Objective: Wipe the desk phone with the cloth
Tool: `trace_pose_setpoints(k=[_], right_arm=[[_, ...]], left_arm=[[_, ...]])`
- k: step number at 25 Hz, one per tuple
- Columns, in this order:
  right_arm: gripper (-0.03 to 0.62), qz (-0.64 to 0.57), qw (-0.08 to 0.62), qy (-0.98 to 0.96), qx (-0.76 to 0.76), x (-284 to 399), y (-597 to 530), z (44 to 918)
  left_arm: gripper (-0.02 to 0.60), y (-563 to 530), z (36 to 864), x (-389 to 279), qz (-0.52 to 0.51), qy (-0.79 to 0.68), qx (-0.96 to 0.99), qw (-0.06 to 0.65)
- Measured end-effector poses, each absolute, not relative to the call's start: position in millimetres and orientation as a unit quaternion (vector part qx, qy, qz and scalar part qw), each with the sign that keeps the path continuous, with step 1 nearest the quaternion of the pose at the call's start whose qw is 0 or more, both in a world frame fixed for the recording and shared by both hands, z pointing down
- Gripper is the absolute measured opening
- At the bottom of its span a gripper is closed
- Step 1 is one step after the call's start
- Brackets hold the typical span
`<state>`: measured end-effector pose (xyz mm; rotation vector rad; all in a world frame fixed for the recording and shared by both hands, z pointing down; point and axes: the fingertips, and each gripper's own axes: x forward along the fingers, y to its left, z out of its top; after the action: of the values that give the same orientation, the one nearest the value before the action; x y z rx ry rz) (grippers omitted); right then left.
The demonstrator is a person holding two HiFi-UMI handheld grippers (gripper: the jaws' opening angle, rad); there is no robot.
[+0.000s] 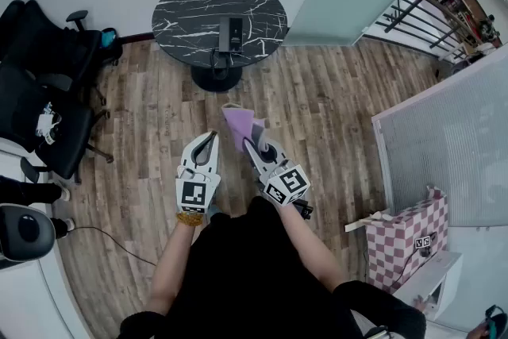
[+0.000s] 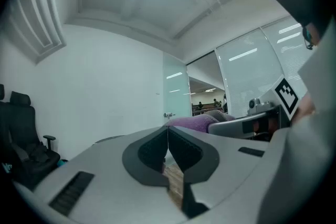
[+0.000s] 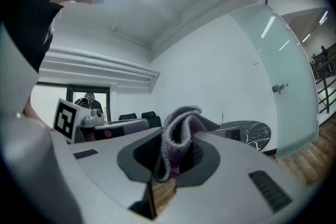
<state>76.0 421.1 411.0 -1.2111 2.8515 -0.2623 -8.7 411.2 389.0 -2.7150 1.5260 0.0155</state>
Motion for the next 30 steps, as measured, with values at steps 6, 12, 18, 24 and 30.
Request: trace_pose_setpoints(k=[6, 12, 18, 24, 30], right_arm=[[0.055, -0.075, 0.028, 0.917, -0.392, 68.9, 396.0, 398.9], [0.055, -0.042, 0.021, 0.926, -0.374, 69.6, 355.9, 396.3], [0.055, -0.057, 0.039, 0.926, -0.37, 85.3, 266.4, 400.5], [0.055, -0.084, 0.057, 0.932, -0.348, 107.5, 171.5, 397.1], [0.055, -0.136, 0.081, 0.937, -0.311, 126.4, 95.7, 407.6]], left_arm=[[0.014, 386.2, 397.5, -18.7, 0.006, 0.485, -0.875, 0.01], [0.014, 348.3, 410.3, -9.5, -0.004, 0.483, -0.876, 0.008], [0.014, 277.6, 421.2, 7.1, -0.033, 0.483, -0.875, 0.002], [0.014, 196.4, 419.1, 34.7, -0.059, 0.476, -0.878, -0.014], [0.014, 145.1, 432.8, 58.3, -0.09, 0.474, -0.875, -0.028]])
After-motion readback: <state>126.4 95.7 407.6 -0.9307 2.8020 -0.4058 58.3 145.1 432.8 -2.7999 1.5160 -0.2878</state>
